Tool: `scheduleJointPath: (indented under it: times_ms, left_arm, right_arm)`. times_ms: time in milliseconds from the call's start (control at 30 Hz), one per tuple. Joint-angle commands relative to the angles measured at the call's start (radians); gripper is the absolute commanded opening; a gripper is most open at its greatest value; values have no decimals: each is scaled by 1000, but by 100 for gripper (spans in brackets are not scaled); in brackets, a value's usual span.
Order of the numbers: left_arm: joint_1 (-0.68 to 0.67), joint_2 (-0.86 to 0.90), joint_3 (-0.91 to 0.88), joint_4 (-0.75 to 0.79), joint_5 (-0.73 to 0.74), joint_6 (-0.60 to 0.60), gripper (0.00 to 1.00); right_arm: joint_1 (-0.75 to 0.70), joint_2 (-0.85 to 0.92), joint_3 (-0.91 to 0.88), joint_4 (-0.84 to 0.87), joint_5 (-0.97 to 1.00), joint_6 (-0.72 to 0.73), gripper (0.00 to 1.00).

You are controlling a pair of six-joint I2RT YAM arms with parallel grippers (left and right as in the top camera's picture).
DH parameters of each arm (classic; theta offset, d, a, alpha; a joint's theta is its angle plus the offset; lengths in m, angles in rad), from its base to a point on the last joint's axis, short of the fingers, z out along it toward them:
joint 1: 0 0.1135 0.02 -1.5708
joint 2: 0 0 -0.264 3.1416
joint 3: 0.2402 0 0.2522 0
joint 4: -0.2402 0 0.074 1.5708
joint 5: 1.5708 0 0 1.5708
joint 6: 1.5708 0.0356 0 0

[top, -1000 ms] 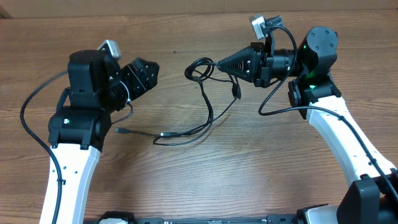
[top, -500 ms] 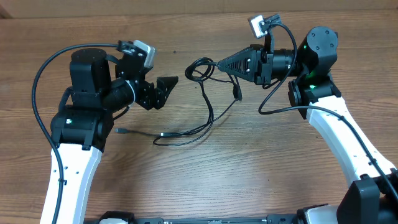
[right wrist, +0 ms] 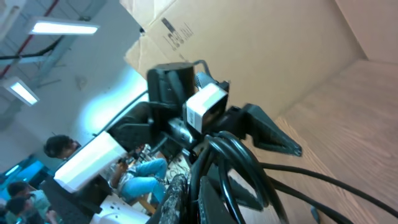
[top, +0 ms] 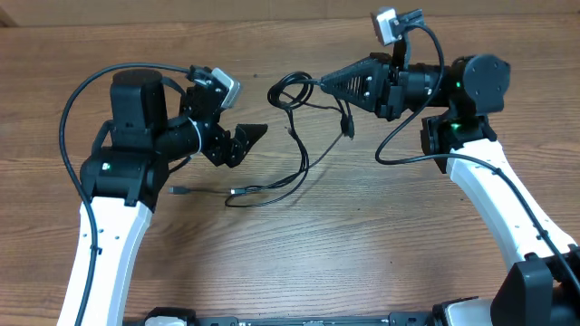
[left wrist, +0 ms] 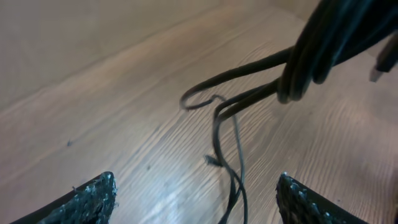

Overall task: Untangle cables
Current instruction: 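Move the left gripper toward the cables hanging from the right gripper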

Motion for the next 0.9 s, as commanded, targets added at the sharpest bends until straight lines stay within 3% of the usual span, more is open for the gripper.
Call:
scheduleJointPath:
  times_ms: [0, 200, 433, 867]
  left_arm:
    - [-5, 13, -1, 44, 163, 93, 84]
    - [-21, 29, -1, 114, 307, 201, 88]
    - [-23, 32, -1, 154, 319, 220, 100]
    - [-24, 37, -1, 275, 311, 230, 100]
  right_arm:
    - [-2, -6, 21, 44, 49, 156, 4]
    - [-2, -6, 21, 60, 80, 265, 4]
    - [-2, -6, 21, 107, 119, 368, 4]
    - [-1, -6, 21, 329, 156, 613, 4]
